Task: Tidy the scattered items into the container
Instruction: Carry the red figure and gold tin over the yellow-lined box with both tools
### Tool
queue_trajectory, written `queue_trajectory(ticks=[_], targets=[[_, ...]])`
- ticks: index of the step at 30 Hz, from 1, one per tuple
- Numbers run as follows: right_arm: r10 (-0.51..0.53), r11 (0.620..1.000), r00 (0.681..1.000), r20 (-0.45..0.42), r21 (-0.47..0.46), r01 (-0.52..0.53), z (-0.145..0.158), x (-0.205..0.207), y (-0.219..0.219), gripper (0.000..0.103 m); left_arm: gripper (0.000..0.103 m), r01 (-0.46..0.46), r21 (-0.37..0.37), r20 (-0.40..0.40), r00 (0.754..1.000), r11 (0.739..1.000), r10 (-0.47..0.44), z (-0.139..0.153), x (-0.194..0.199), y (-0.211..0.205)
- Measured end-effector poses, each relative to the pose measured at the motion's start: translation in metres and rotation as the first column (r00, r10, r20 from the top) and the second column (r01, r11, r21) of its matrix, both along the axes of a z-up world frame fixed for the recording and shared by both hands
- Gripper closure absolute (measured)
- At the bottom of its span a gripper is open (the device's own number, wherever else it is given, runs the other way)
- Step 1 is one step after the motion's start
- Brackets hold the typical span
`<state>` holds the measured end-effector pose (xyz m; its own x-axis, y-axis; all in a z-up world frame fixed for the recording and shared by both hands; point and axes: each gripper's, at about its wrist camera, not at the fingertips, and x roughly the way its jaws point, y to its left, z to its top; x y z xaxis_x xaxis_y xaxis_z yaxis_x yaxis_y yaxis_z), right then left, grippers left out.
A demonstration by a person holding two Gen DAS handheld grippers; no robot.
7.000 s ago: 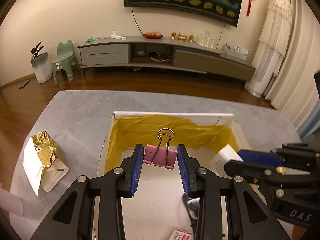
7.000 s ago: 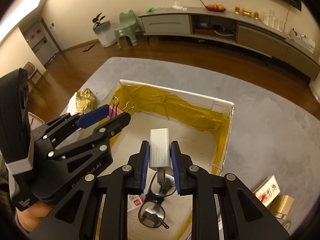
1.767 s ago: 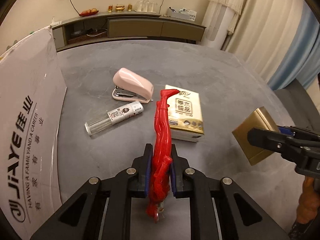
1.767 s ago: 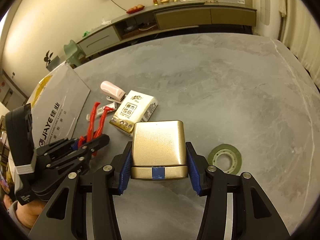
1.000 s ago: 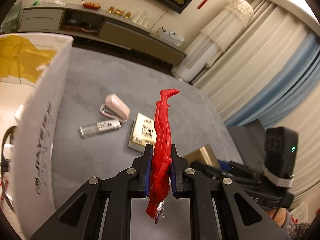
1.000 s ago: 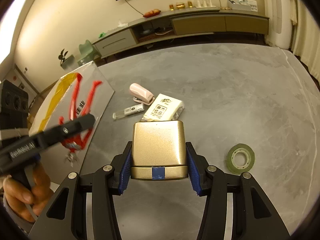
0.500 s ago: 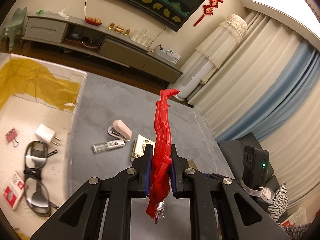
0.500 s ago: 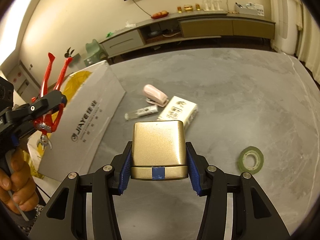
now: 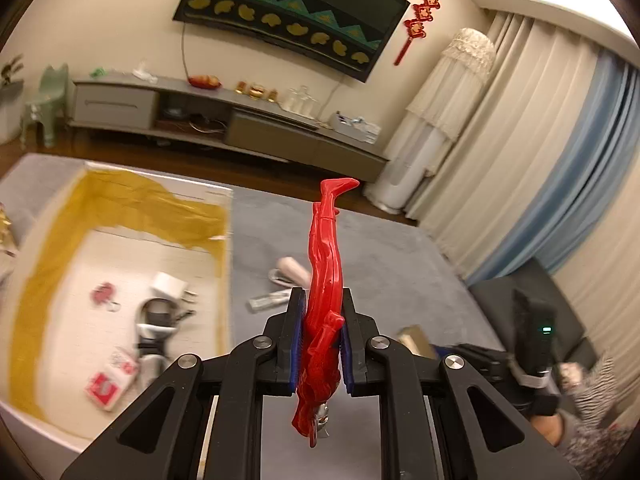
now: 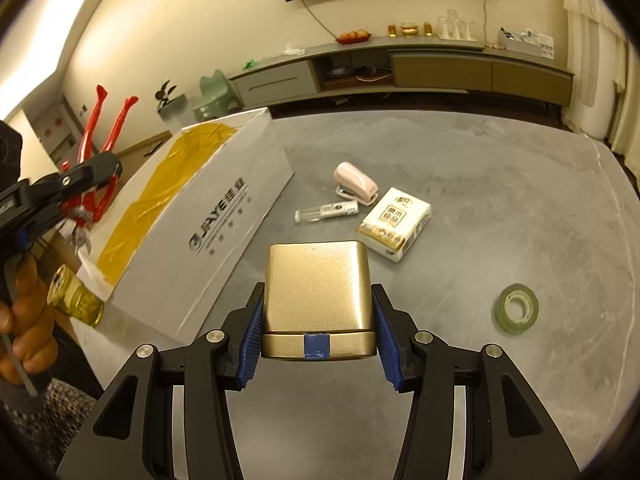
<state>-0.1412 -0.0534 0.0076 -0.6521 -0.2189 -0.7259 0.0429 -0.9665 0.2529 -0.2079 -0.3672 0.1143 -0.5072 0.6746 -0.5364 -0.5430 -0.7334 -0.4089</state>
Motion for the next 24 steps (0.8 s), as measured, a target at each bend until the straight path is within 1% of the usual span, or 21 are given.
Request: queue_trajectory(ticks=[3,7,13,16,19,24], targets=[[0.011,1.0,1.0,-0.004,0.007,-0.011,0.002,0.007,-0.004,0.051,0.087,-0.032,-0.028,-0.021,0.999,0.999,0.032,0.0,-0.001,-0.012],[0.023,1.0,0.999,-0.025,0.014,-0.023,0.011,0.014,-0.011,0.051,0.087,-0.057,-0.032,-0.04,0.998,0.998,0.056,0.006,0.002,-0.026],[0.046,0.999,0.995,-0.084,0.018,-0.044,0.032,0.028,-0.033,0.051,0.087,-0.069,-0.026,-0.071,0.995,0.997,0.067,0.018,0.011,-0.039],[0.056,0.998,0.991,-0.121,0.014,-0.055,0.042,0.038,-0.048,0.051,0.087,-0.082,-0.027,-0.074,0.994,0.996,0.08,0.02,0.011,-0.044],[0.055,0.998,0.99,-0.132,0.018,-0.053,0.039,0.047,-0.064,0.051,0.087,-0.092,-0.015,-0.077,0.993,0.996,0.09,0.023,0.012,-0.051],[0.043,0.999,0.993,-0.108,-0.026,-0.046,0.028,0.056,-0.086,0.051,0.087,-0.095,0.013,-0.09,0.991,0.995,0.096,0.028,0.017,-0.066]])
